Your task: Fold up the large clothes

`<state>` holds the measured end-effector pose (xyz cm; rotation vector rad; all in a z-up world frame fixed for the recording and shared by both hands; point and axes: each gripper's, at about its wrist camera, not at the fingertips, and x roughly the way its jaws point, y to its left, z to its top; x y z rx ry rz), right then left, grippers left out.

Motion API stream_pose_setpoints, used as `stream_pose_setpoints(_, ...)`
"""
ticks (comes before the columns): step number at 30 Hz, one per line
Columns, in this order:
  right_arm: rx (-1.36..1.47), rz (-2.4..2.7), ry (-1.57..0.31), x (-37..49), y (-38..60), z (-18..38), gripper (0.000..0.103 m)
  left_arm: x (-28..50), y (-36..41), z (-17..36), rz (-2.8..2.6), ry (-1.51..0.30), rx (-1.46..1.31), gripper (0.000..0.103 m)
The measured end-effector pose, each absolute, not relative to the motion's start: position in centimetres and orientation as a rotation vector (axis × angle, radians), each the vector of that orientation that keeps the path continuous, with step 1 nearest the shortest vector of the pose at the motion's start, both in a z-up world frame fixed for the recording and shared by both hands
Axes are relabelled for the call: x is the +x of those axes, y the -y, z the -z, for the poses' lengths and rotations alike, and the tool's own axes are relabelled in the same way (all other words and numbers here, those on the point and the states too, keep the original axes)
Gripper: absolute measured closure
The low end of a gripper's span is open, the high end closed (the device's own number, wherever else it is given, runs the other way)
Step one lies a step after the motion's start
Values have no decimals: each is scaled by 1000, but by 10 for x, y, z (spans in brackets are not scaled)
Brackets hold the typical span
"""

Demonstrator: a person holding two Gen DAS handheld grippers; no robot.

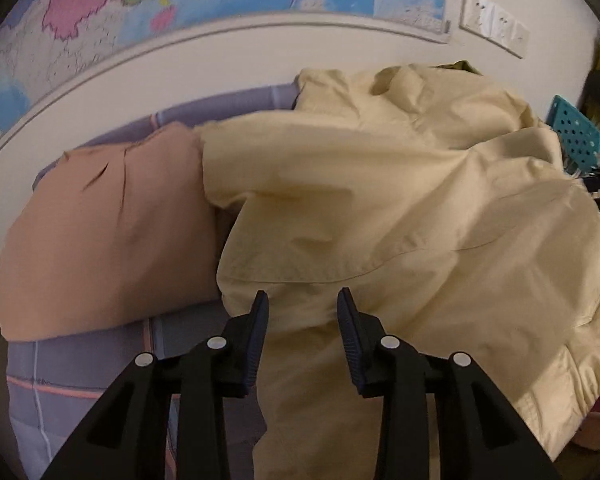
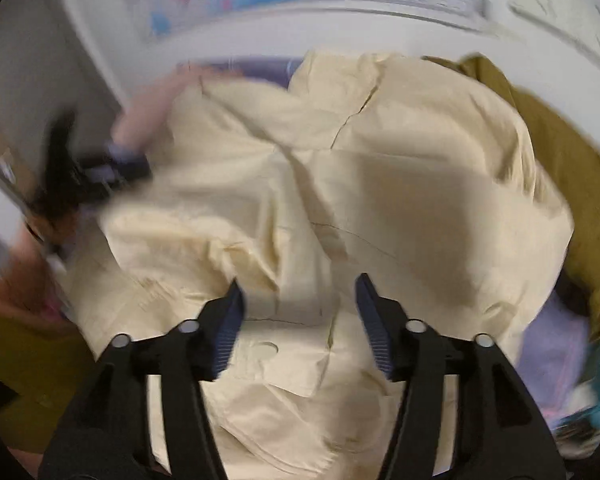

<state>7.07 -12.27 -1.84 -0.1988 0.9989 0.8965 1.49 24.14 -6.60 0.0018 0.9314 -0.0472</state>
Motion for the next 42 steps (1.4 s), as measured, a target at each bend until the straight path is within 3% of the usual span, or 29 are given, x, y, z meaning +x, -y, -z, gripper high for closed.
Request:
stream_pose_setpoints(1, -124, -905, -975, 69, 134, 20, 25, 15, -245, 65, 49, -932, -9, 67)
stream_pose_setpoints(3, -42, -924, -959, 57, 157, 27, 25, 14, -249, 54, 35, -902, 1, 57)
stream_pose_setpoints(5, -1, -938, -959, 47, 163, 35, 24, 15, -249, 45, 32, -866, 26, 40)
stream_pose_setpoints(6, 11, -958, -974, 38, 162, 45, 25, 15, -250, 45, 32, -860, 40, 39)
stream_pose_setpoints(8, -15, -930, -972, 35, 152, 55, 33, 26, -245, 49, 29, -885, 77, 39)
stream_pose_setpoints(9, -26, -923, -978, 35, 150, 59, 53, 31, -244, 52, 20, -900, 84, 40)
stream_pose_setpoints(11, -26, -926, -989, 38, 143, 61, 74, 43, -243, 64, -22, -931, 114, 56)
stream_pose_setpoints(12, -40, -930, -971, 38, 143, 56, 94, 44, -242, 67, -42, -920, 130, 59)
stream_pose_setpoints(14, -66, -939, -912, 40, 150, 30, 96, 42, -246, 67, -63, -883, 138, 69)
stream_pose_setpoints(16, -94, -885, -847, 47, 166, 1, 96, 39, -254, 67, -71, -873, 117, 71)
stream_pose_setpoints(20, -160, -729, -829, 72, 181, -21, 102, 36, -254, 71, -126, -865, 129, 68)
stream_pose_setpoints(23, -199, -627, -923, 92, 180, 6, 102, 34, -249, 69, -151, -860, 130, 65)
stream_pose_setpoints(26, -129, -627, -942, 93, 183, 24, 88, 25, -240, 58, -95, -815, 116, 65)
stream_pose_setpoints(28, -52, -717, -898, 80, 183, 22, 43, 20, -230, 52, -63, -779, 144, 62)
stream_pose_setpoints(29, -41, -745, -882, 74, 181, 21, 38, 18, -226, 50, -44, -766, 154, 59)
stream_pose_setpoints(33, -135, -738, -936, 73, 152, 46, 39, 23, -208, 48, 45, -762, 149, 57)
stream_pose_setpoints(35, -131, -737, -984, 78, 148, 62, 65, 31, -202, 58, 32, -797, 161, 57)
stream_pose_setpoints(36, -139, -736, -980, 79, 144, 65, 84, 37, -201, 67, 19, -826, 162, 57)
stream_pose_setpoints(37, -164, -724, -959, 77, 143, 63, 95, 40, -202, 72, 13, -843, 153, 56)
stream_pose_setpoints(42, -138, -705, -798, 83, 139, 24, 98, 47, -237, 82, 9, -835, -29, 56)
